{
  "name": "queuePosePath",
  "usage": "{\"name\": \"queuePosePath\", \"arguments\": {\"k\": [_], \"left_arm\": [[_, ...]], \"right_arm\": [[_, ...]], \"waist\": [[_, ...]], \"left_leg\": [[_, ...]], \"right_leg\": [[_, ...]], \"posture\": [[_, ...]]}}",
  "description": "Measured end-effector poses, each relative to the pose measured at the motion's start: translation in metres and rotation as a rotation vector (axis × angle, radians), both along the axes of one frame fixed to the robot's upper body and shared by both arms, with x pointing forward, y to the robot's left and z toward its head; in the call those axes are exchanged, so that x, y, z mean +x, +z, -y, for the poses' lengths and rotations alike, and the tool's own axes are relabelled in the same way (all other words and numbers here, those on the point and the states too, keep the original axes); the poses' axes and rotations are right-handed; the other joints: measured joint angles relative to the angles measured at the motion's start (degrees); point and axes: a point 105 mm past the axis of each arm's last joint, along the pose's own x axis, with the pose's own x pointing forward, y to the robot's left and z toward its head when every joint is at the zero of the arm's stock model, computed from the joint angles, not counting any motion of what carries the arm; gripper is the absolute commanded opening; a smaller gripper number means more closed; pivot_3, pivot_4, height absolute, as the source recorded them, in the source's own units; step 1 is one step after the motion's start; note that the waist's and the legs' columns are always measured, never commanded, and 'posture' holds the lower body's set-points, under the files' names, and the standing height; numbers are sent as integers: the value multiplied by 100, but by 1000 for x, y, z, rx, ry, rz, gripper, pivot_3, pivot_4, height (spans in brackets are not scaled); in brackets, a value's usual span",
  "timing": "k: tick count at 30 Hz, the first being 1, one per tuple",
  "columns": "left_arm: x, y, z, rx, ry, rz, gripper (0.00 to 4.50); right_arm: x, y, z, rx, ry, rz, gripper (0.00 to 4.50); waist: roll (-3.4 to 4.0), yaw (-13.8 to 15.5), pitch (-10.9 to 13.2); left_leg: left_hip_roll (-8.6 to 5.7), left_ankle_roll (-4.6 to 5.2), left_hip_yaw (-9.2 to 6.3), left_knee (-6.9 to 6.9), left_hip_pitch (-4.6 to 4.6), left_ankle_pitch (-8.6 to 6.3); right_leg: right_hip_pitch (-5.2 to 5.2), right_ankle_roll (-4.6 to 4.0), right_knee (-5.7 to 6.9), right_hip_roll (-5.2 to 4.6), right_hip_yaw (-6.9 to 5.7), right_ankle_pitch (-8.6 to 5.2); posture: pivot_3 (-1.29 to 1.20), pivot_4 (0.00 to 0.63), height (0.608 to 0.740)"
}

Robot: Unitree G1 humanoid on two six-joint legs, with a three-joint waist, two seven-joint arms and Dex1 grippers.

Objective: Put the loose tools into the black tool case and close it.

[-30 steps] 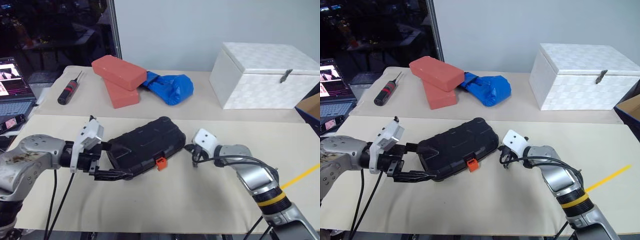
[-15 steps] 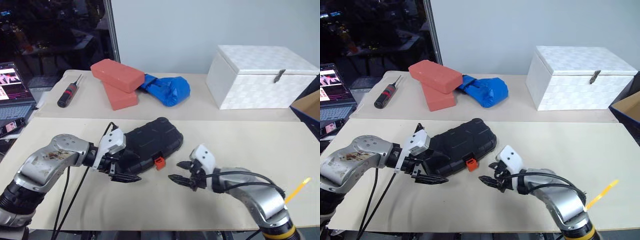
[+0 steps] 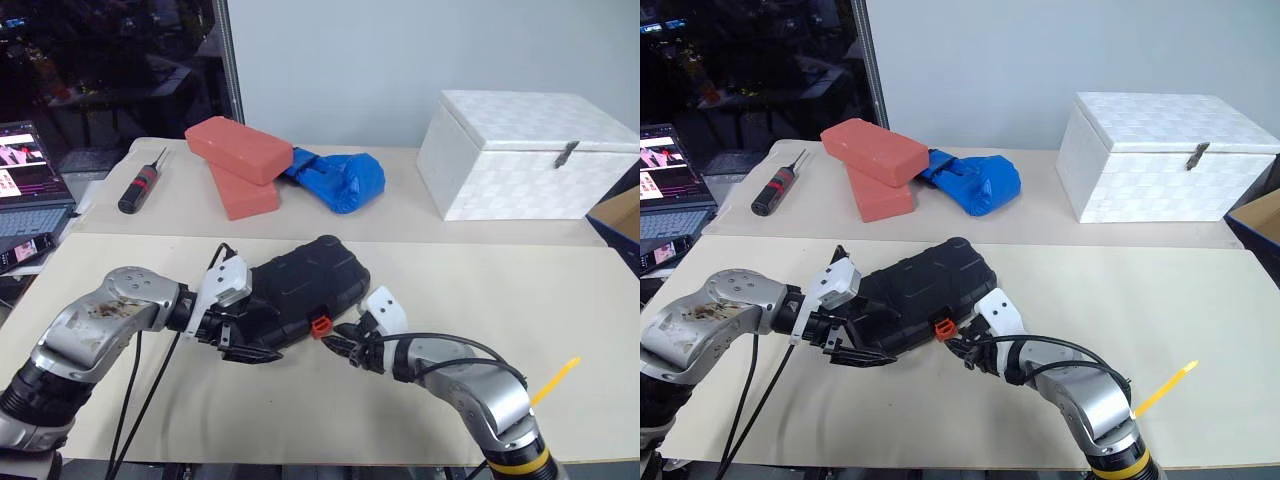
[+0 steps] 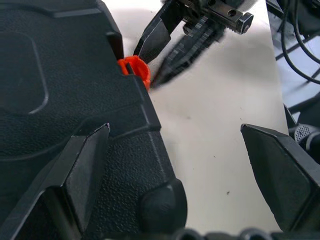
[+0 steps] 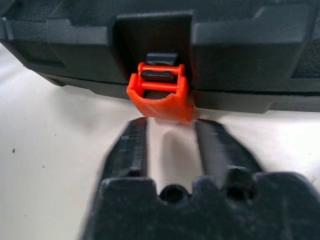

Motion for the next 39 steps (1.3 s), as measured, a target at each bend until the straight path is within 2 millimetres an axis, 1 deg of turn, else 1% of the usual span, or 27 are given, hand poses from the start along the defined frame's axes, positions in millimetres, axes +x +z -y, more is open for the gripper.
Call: {"name": "queuePosePath", "arguments": {"k": [2, 3, 5, 6, 7, 8, 10, 11, 12, 18, 19, 21, 23, 24, 25, 26, 27, 28, 29, 30, 31, 34, 37, 38, 39], "left_arm": [[0, 0, 0, -11, 6, 4, 4500], [0, 0, 1, -31, 8, 7, 4500], [-2, 1, 4, -70, 6, -9, 4500], [-2, 2, 4, -81, 10, -20, 4500], [-2, 3, 3, -85, 17, -25, 4500], [-2, 3, 3, -85, 20, -25, 4500], [-2, 4, 2, -84, 24, -23, 4500], [-2, 4, 1, -82, 25, -22, 4500], [-1, 5, 0, -81, 29, -17, 4500], [1, 7, 0, -76, 38, -5, 4500], [1, 8, 0, -76, 37, 0, 4500], [2, 10, 0, -73, 35, 9, 4500], [3, 12, 0, -71, 37, 15, 4500], [4, 12, -1, -70, 39, 15, 4500], [4, 13, -2, -65, 40, 16, 4500], [5, 15, -4, -53, 43, 22, 4500], [5, 15, -7, -40, 49, 21, 4500], [5, 16, -11, -22, 53, 17, 4500], [5, 16, -14, -6, 58, 15, 4500], [5, 16, -16, 3, 63, 17, 4500], [6, 14, -18, 5, 69, 15, 4500], [8, 13, -20, 6, 77, 22, 4500], [9, 10, -22, 14, 84, 20, 4500], [8, 8, -22, 16, 81, 9, 4500], [8, 7, -22, 17, 81, 9, 4500]], "right_arm": [[2, 0, 3, -10, -19, -1, 2626], [7, 1, 9, -22, -40, 3, 2626], [17, 9, 25, -56, -79, 30, 2061], [22, 15, 34, -76, -99, 54, 1837], [30, 22, 43, -99, -118, 79, 1507], [33, 24, 46, -110, -126, 88, 1240], [44, 26, 47, -122, -130, 97, 444], [51, 25, 46, -139, -125, 105, 147], [57, 26, 42, -149, -111, 119, 69], [106, 34, 17, -151, -96, 215, 69], [113, 35, 11, -151, -89, 234, 69], [123, 38, 3, -147, -62, 268, 69], [126, 40, -2, -127, -30, 282, 602], [126, 40, -3, -119, -12, 288, 794], [125, 41, -3, -112, 4, 287, 1080], [122, 42, 0, -102, 25, 281, 1491], [118, 44, 3, -87, 38, 281, 1786], [110, 45, 8, -65, 54, 276, 2218], [104, 46, 13, -57, 62, 275, 2464], [93, 46, 17, -29, 71, 255, 2729], [79, 44, 21, 10, 86, 224, 3192], [53, 37, 14, 74, 127, 157, 4205], [39, 32, 2, 125, 139, 125, 4205], [36, 31, -4, 142, 143, 120, 4205], [35, 30, -9, 150, 148, 116, 4205]], "waist": [[0, -1, 0], [2, 0, 2], [2, 7, 5], [0, 10, 6], [0, 8, 6], [0, 3, 6], [-1, -18, 6], [0, -34, 6], [-1, -62, 7], [-6, -182, 10], [-6, -188, 10], [-6, -184, 11], [-6, -173, 11], [-6, -171, 11], [-6, -170, 11], [-5, -160, 11], [-5, -148, 11], [-4, -135, 12], [-4, -128, 12], [-3, -104, 12], [-3, -76, 12], [-3, -55, 12], [-3, -58, 12], [-2, -57, 13], [-1, -56, 13]], "left_leg": [[1, 0, 0, 0, 1, 0], [0, 0, 0, 1, 0, 0], [-2, 0, 2, 3, -9, 1], [-2, 0, 2, 5, -18, 1], [-1, 0, 2, 5, -20, 1], [-1, 0, 3, 5, -21, 1], [1, 0, 2, 1, -23, 0], [0, 1, 2, -2, -28, 0], [4, 1, 3, -3, -28, 0], [4, 2, 2, -1, -32, 1], [4, 2, 1, 0, -32, 2], [5, 2, 0, -1, -40, 2], [6, 2, -1, -1, -66, 1], [5, 2, -1, -2, -77, 1], [5, 3, -1, -3, -85, 0], [5, 7, -4, -3, -99, -2], [4, 10, -6, -3, -108, -5], [2, 17, -7, -4, -113, -10], [2, 18, -7, -4, -114, -14], [-1, 18, -7, -4, -113, -18], [-2, 18, -7, -4, -111, -22], [-1, 15, -1, -2, -103, -23], [2, 14, 0, 2, -64, -20], [2, 14, 0, 2, -55, -19], [3, 13, -1, 2, -55, -17]], "right_leg": [[-1, 0, 0, 0, 0, 0], [-2, 0, -1, -2, 1, 0], [-6, 1, -2, -7, 0, 1], [-13, 1, -3, -7, -1, 1], [-16, 1, -6, -6, -2, 1], [-16, 1, -6, -6, -2, 1], [-21, 1, -5, -2, -4, 1], [-27, 1, -3, -1, -3, 1], [-28, 1, -3, 6, -1, 1], [-37, 6, 7, 11, 5, 14], [-38, 28, 8, 12, 5, 28], [-47, 35, 9, 14, 4, 33], [-70, 37, 10, 16, 4, 33], [-79, 40, 10, 16, 4, 31], [-85, 41, 10, 16, 4, 29], [-93, 42, 8, 16, 2, 28], [-99, 42, 9, 15, 1, 28], [-103, 41, 9, 12, 0, 27], [-102, 39, 8, 11, -1, 26], [-101, 38, 7, 7, -2, 25], [-97, 43, 7, 5, -2, 19], [-93, 53, 6, 5, 1, 10], [-70, 40, 13, 9, 1, 17], [-66, 5, 14, 9, 1, -1], [-66, 0, 16, 10, 0, 0]], "posture": [[0, 150, 740], [0, 150, 740], [0, 150, 740], [0, 150, 740], [0, 150, 740], [0, 150, 740], [0, 150, 740], [0, 150, 740], [0, 150, 740], [0, 150, 740], [0, 150, 740], [0, 150, 740], [0, 150, 740], [0, 150, 740], [0, 150, 740], [0, 150, 740], [0, 150, 740], [0, 150, 740], [0, 150, 740], [0, 150, 740], [0, 150, 740], [0, 150, 740], [0, 150, 740], [0, 150, 740], [0, 150, 740]]}}
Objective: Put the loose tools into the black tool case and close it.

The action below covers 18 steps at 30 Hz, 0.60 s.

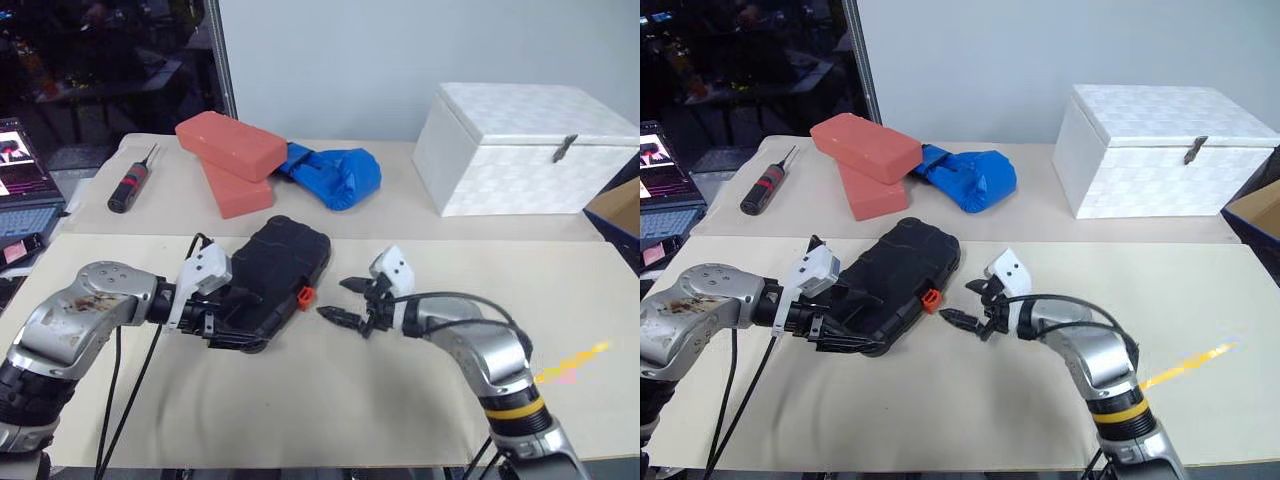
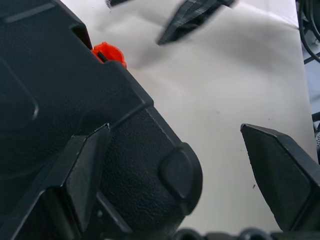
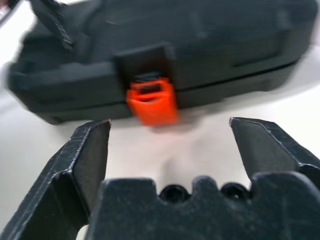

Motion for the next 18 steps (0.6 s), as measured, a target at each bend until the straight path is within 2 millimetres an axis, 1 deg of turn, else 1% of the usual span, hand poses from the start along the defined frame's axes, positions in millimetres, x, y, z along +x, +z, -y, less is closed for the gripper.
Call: {"name": "queuePosePath", "arguments": {"k": [4, 6, 8, 10, 13, 14, 17, 18], "left_arm": [[1, -1, -1, 5, -3, 8, 4500], [1, -1, 0, 4, -8, 10, 4500], [0, 0, 0, 4, -14, 10, 4500], [-1, 0, 1, 4, -18, 12, 4500], [-1, 0, 0, 3, -10, 16, 4500], [-1, -1, 0, 4, -7, 18, 4500], [-1, -1, -1, 5, 4, 24, 4500], [-1, -1, -1, 5, 6, 25, 4500]], "right_arm": [[3, -5, -16, 25, -30, 4, 4205], [5, -12, -19, 13, -38, 0, 3684], [9, -16, -18, -3, -56, 5, 3173], [11, -21, -16, -23, -64, 10, 2471], [9, -27, -19, -53, -45, 9, 1440], [8, -28, -20, -58, -42, 8, 1024], [10, -35, -20, -114, -37, 18, 68], [10, -37, -20, -117, -38, 14, 68]], "waist": [[0, 1, 0], [0, 5, 0], [0, 14, 0], [0, 30, 0], [0, 31, 0], [0, 31, 0], [0, 31, 0], [0, 31, -1]], "left_leg": [[-1, 1, 1, 0, 4, 8], [0, 1, 2, 0, 2, 10], [-1, 1, 2, 0, -2, 10], [-1, 1, 2, -1, -6, 10], [0, 1, 1, -2, -6, 10], [0, 1, 1, -2, -6, 10], [0, 1, 2, -1, -1, 10], [0, 1, 2, -1, 0, 10]], "right_leg": [[1, -4, 1, 0, 1, 5], [2, -3, 1, 0, 1, 6], [1, 1, -1, -1, 1, 8], [0, 36, -1, -1, 1, 21], [-2, 37, -1, 1, 0, 20], [-2, 37, 0, 1, 0, 20], [1, 28, 1, 0, 0, 17], [1, 19, 1, 0, 0, 12]], "posture": [[0, 150, 740], [0, 150, 740], [0, 150, 740], [0, 150, 740], [0, 150, 740], [0, 150, 740], [0, 150, 740], [0, 150, 740]]}}
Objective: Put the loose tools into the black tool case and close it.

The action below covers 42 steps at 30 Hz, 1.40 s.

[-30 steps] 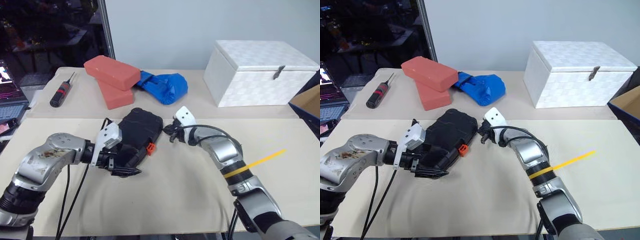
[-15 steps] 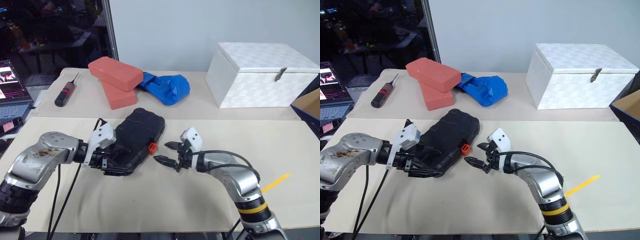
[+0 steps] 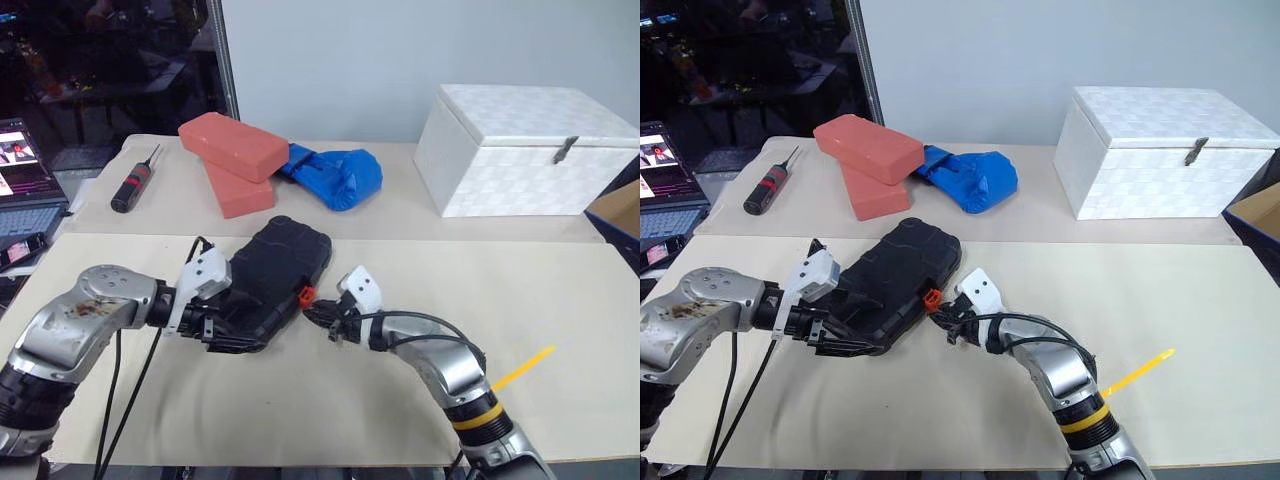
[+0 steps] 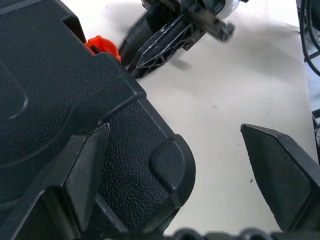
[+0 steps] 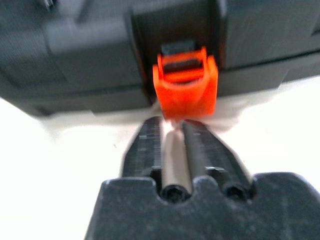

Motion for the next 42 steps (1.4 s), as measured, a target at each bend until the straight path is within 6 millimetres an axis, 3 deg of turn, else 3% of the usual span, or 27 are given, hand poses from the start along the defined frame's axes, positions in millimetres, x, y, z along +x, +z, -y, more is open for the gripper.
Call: {"name": "queuePosePath", "arguments": {"k": [6, 31, 35, 40, 42], "left_arm": [[0, -1, 0, -1, 7, 9, 4500], [8, -10, -4, 46, 52, 47, 4500], [9, -12, -5, 52, 66, 54, 4500], [8, -15, 0, 47, 63, 60, 4500], [6, -15, 2, 43, 54, 60, 4500]], "right_arm": [[7, 3, -10, 41, -8, 35, 68], [16, 24, -15, 143, -37, 126, 68], [18, 31, -25, 153, -12, 140, 68], [17, 59, -53, 201, 69, 222, 68], [17, 53, -58, 190, 85, 214, 68]], "waist": [[0, -2, 0], [1, -135, 0], [2, -145, -1], [8, -129, -4], [9, -116, -12]], "left_leg": [[1, 0, -1, 0, 2, 0], [3, 1, -2, 0, 46, 3], [4, 1, -2, -1, 68, 3], [6, 0, -4, -13, 98, 1], [3, 0, -3, -14, 98, 1]], "right_leg": [[0, 10, 4, 1, -1, 7], [23, -28, 13, 3, 3, 1], [36, -29, 13, 3, 3, 1], [71, -32, -8, -2, 1, -1], [77, -33, -12, -11, -1, -3]], "posture": [[0, 150, 740], [0, 150, 740], [0, 150, 740], [0, 150, 740], [0, 150, 740]]}}
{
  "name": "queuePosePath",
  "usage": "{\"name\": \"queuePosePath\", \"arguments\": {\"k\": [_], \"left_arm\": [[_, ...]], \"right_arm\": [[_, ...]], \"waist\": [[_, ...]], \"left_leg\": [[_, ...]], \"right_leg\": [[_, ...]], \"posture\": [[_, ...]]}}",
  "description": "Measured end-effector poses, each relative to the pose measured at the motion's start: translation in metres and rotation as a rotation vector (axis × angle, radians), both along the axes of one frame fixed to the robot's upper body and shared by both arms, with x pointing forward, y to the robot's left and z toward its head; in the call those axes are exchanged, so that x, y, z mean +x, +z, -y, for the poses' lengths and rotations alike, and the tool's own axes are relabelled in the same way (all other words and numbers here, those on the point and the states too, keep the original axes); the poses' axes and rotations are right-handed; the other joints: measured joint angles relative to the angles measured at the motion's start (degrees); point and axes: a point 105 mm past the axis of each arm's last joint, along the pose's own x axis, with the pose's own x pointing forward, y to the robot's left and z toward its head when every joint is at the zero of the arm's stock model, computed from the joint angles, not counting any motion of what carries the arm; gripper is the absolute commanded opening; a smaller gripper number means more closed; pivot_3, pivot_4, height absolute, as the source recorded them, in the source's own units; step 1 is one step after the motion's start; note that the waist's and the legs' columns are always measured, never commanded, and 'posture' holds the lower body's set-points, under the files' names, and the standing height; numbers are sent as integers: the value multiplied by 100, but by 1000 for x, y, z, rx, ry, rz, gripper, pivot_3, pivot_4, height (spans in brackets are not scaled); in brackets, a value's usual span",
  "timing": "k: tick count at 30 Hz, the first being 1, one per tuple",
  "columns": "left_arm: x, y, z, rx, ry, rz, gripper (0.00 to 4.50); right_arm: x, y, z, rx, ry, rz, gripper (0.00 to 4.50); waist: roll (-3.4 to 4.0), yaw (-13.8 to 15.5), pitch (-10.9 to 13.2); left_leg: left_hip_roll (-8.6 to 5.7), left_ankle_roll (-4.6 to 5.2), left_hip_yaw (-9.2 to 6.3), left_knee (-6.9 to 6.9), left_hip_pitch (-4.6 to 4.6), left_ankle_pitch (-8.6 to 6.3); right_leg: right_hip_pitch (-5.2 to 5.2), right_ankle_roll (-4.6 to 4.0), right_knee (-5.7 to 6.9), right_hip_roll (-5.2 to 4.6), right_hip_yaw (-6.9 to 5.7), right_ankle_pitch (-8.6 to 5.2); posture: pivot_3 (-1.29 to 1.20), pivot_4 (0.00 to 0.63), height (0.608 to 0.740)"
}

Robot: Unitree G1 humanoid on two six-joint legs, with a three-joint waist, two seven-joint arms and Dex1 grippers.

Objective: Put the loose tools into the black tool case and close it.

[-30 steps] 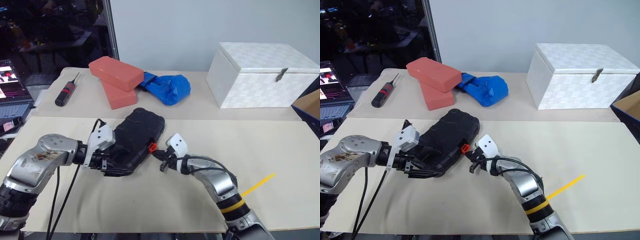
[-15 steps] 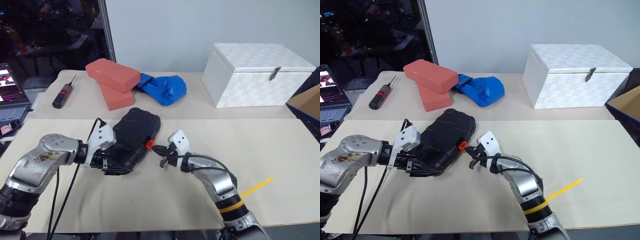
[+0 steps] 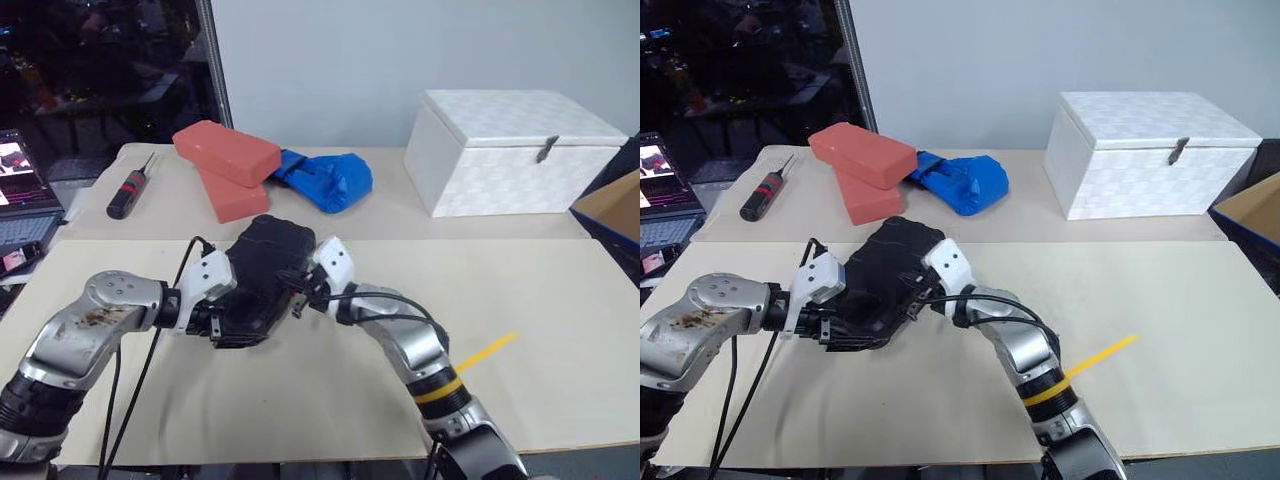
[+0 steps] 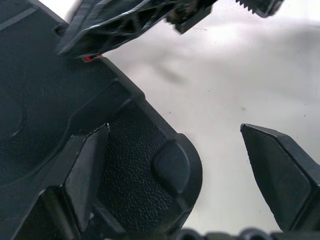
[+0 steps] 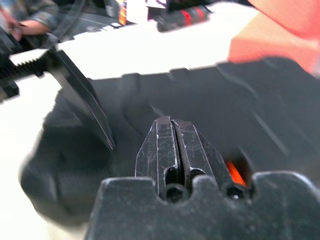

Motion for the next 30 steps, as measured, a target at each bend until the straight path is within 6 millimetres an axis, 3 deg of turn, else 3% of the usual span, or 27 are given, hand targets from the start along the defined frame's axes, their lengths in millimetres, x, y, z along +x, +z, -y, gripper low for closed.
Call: {"name": "queuePosePath", "arguments": {"k": [5, 7, 10, 13, 15, 16, 20, 21, 28, 30], "left_arm": [[-5, 1, 3, -63, -8, 27, 4500], [-6, 3, 4, -178, 36, 24, 4500], [-14, 6, 7, -372, 86, -11, 4500], [-16, 17, -3, -437, 146, 2, 4500], [-19, 25, -5, -472, 170, 24, 4500], [-27, 25, -5, -494, 182, 24, 4500], [-48, 16, -20, -488, 250, -12, 4500], [-52, 14, -24, -473, 261, -17, 4500], [-81, 0, -54, -322, 364, 1, 4500], [-83, -3, -57, -320, 380, -6, 4500]], "right_arm": [[-2, -1, 5, -2, 7, 33, 68], [-6, 8, 22, 36, -19, 60, 68], [-24, 21, 61, 43, -11, 92, 823], [-35, 21, 99, -18, -43, 74, 1825], [-48, 18, 112, -44, -22, 46, 2533], [-62, 15, 126, -81, 0, 18, 2889], [-82, 17, 167, -183, -26, -10, 4198], [-86, 17, 175, -205, -33, -8, 4438], [-115, 13, 221, -310, -74, -34, 4438], [-116, 14, 226, -321, -87, -23, 4438]], "waist": [[1, 25, -2], [3, 59, -1], [-7, 138, -3], [-10, 151, 0], [-10, 138, 0], [-7, 131, 1], [-11, 121, 3], [-14, 134, 4], [-16, 161, 5], [-16, 158, 6]], "left_leg": [[-10, 0, 9, -37, -13, 0], [-11, 0, 6, -56, -23, 0], [-13, -3, -1, -60, -88, -2], [-16, -2, -3, -59, -104, -2], [-13, -2, -2, -59, -100, -2], [-14, -2, 1, -60, -100, -2], [-13, -2, 7, -60, -85, -3], [-13, -2, 7, -58, -79, -3], [-13, -5, 13, -52, -59, -3], [-13, -5, 15, -47, -64, -3]], "right_leg": [[-7, 22, -18, -23, 3, -14], [-21, 58, -17, -28, 1, -6], [-79, 58, -12, -21, -8, -10], [-97, 56, -9, -18, -9, -10], [-96, 54, -9, -12, -9, -11], [-95, 55, -9, -15, -5, -11], [-84, 49, -11, -15, -3, -15], [-83, 16, -9, -13, -5, -33], [-66, -4, -21, -23, -4, -44], [-68, -4, -23, -25, -3, -44]], "posture": [[0, 150, 740], [0, 150, 740], [0, 150, 740], [0, 150, 740], [0, 150, 740], [0, 150, 740], [0, 150, 740], [0, 150, 740], [0, 150, 740], [0, 150, 740]]}}
